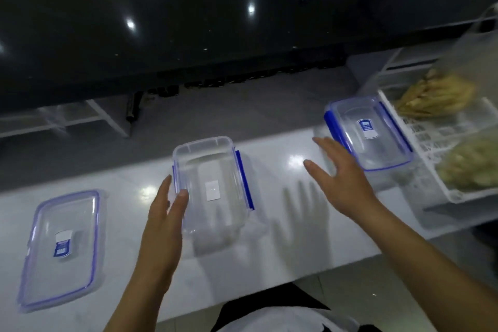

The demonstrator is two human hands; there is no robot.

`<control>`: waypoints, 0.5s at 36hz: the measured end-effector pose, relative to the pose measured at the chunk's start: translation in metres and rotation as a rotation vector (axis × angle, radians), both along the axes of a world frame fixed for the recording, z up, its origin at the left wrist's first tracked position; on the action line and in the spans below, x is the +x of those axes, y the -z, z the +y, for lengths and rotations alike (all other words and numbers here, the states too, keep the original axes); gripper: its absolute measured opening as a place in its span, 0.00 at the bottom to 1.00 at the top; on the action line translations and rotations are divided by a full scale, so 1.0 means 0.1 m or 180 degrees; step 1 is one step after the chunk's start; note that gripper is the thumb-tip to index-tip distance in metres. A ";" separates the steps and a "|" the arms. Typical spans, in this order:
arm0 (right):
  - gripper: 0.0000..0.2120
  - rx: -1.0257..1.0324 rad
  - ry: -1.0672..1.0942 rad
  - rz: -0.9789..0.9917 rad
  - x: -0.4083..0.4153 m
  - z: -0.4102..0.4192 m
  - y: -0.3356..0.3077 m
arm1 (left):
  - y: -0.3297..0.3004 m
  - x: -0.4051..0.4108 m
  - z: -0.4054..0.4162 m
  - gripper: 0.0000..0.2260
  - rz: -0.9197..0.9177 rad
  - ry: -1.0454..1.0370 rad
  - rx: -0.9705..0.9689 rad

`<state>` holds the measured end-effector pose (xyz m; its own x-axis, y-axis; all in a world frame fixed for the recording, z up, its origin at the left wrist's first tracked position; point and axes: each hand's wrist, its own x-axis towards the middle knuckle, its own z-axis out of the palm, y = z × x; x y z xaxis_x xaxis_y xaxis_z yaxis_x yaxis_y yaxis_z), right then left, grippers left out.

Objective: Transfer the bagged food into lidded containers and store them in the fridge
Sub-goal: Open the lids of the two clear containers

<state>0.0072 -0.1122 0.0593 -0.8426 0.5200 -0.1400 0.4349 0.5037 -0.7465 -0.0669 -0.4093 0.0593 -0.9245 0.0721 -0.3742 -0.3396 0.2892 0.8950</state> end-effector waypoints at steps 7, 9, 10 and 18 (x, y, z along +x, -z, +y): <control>0.35 0.1856 -0.0021 -0.1603 0.21 1.18 0.42 | 0.01 0.47 0.79 0.33 0.0726 0.1563 -0.0254; 0.37 0.1787 -0.0104 -0.1632 0.31 1.18 0.56 | 0.04 0.58 1.06 0.33 0.0446 0.1942 -0.0239; 0.38 0.1751 -0.0115 -0.1604 0.34 1.14 0.61 | 0.06 0.61 1.17 0.34 0.0321 0.2103 -0.0238; 0.35 0.1724 -0.0122 -0.1381 0.76 0.30 0.69 | 0.29 0.60 1.70 0.32 -0.0893 0.1769 0.0395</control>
